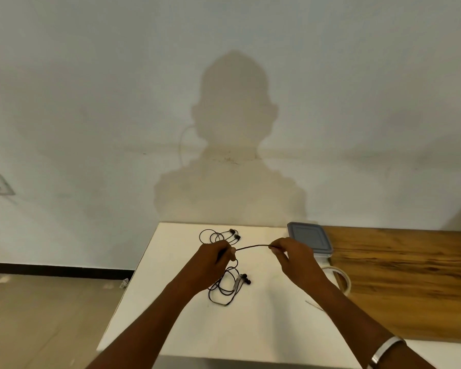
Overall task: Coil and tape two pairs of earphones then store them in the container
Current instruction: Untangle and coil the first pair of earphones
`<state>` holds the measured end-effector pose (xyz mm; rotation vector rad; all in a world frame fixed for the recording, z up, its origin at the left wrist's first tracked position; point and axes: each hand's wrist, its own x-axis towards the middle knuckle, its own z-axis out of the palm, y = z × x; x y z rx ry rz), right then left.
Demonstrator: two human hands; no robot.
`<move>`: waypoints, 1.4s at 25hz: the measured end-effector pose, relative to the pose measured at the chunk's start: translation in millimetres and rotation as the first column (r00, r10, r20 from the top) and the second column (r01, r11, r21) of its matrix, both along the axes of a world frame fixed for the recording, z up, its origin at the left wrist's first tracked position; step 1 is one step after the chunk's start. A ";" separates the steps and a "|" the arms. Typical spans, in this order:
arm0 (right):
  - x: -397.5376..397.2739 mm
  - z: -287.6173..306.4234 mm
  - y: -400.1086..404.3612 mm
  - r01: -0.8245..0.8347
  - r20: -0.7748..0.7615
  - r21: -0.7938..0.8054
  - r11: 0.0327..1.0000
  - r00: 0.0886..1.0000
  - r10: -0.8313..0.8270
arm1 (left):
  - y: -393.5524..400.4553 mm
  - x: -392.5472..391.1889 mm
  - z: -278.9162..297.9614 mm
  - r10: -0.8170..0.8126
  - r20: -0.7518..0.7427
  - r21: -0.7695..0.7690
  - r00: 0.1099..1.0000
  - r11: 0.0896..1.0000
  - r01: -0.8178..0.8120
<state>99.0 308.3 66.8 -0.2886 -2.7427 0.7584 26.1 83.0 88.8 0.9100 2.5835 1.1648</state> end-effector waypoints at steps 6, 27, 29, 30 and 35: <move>-11.7 10.5 -40.2 -0.255 0.021 0.021 0.967 0.967 0.255 | 19.1 4.0 0.3 -0.076 -0.063 -0.034 0.995 0.997 0.074; -3.4 2.9 -35.9 -0.232 0.090 0.083 0.969 0.970 0.225 | 19.3 8.9 6.4 -0.079 -0.039 -0.095 0.996 0.993 0.075; -7.4 5.6 -41.0 -0.268 0.067 0.151 0.951 0.963 0.261 | 19.7 8.2 6.4 -0.088 -0.048 -0.098 0.995 0.992 0.083; -9.5 7.0 -41.5 -0.268 0.080 0.190 0.945 0.963 0.257 | 19.3 8.0 7.2 -0.086 -0.047 -0.100 0.995 0.992 0.081; -10.2 0.3 -23.3 -0.147 0.064 0.273 0.951 0.989 0.135 | 11.4 8.1 6.0 -0.056 0.000 -0.110 0.998 0.992 0.056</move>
